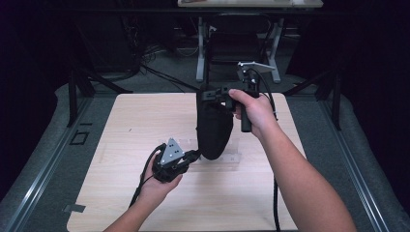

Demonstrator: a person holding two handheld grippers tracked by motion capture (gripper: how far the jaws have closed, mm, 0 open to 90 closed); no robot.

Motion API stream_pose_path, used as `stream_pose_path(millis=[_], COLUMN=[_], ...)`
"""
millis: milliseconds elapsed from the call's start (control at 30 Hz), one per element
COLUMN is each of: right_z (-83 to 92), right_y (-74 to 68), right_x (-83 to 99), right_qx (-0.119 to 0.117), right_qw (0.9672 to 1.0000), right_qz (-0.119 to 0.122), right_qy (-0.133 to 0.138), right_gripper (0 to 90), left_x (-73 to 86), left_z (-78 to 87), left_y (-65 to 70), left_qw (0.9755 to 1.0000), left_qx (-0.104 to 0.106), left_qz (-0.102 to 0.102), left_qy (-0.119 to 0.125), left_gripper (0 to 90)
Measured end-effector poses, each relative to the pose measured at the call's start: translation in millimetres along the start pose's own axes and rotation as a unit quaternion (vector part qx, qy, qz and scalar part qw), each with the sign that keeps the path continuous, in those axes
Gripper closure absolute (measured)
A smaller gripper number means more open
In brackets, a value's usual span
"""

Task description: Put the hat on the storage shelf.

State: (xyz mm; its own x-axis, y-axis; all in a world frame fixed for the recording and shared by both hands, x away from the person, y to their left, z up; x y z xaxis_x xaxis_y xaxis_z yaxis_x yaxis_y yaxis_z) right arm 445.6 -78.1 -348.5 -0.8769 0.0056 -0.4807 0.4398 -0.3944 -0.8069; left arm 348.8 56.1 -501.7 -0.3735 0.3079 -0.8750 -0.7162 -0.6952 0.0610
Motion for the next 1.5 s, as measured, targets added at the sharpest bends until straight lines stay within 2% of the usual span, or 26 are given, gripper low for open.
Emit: stream_pose_path(millis=[133,233,433,600,800,1067,1167,1267,1500], right_z=[2.6,6.7,17.0,23.1,28.6,35.1,38.4,41.8,46.0], right_y=[-3.0,-8.2,-13.8,-12.7,-10.0,-3.4,-2.9,-0.4,2.1], right_x=[-0.6,-0.7,-0.5,2.0,3.0,5.8,5.6,6.6,8.9], right_qx=[-0.003,-0.006,0.002,0.015,0.020,0.028,0.031,0.045,0.053], right_qw=[1.0000,0.9997,0.9992,0.9988,0.9985,0.9983,0.9981,0.9972,0.9966], right_qz=[0.005,0.018,0.033,0.044,0.046,0.045,0.046,0.053,0.056], right_qy=[0.008,0.012,0.022,0.017,0.021,0.024,0.028,0.027,0.030], right_gripper=[79.2,77.9,75.7,74.6,74.2,73.8,73.8,73.6,73.6], left_x=[0.8,1.0,3.4,8.3,15.6,38.5,43.0,50.0,57.6], left_z=[0.8,0.8,5.4,8.4,9.0,3.5,5.1,4.8,6.1], left_y=[-0.7,-1.1,-9.1,-15.7,-19.2,-28.2,-31.8,-31.2,-32.6], left_qw=[1.0000,1.0000,0.9999,0.9997,0.9995,0.9983,0.9983,0.9981,0.9980], left_qx=[-0.001,-0.004,-0.014,-0.020,-0.028,-0.038,-0.040,-0.039,-0.039], left_qz=[-0.005,-0.007,-0.002,0.005,0.000,0.014,0.016,0.019,0.028], left_qy=[-0.003,-0.002,-0.004,-0.009,-0.014,-0.041,-0.041,-0.043,-0.042], left_gripper=[82.4,82.8,84.4,84.9,84.7,83.9,83.6,83.6,82.6])
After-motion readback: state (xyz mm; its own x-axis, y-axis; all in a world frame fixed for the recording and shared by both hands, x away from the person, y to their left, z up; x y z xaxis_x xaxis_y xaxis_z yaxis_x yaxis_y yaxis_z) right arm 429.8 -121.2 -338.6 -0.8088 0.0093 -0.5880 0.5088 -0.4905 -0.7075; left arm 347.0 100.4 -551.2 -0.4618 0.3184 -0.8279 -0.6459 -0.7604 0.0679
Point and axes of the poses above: each handheld gripper's, and its own axes: z roughly backward along the jaws, x roughly out of its underside, y roughly to its right, the point moved 7 cm from there along -z, roughly forward along the jaws, and after that the axes turned 9 degrees about z, right-handed, at the moved point
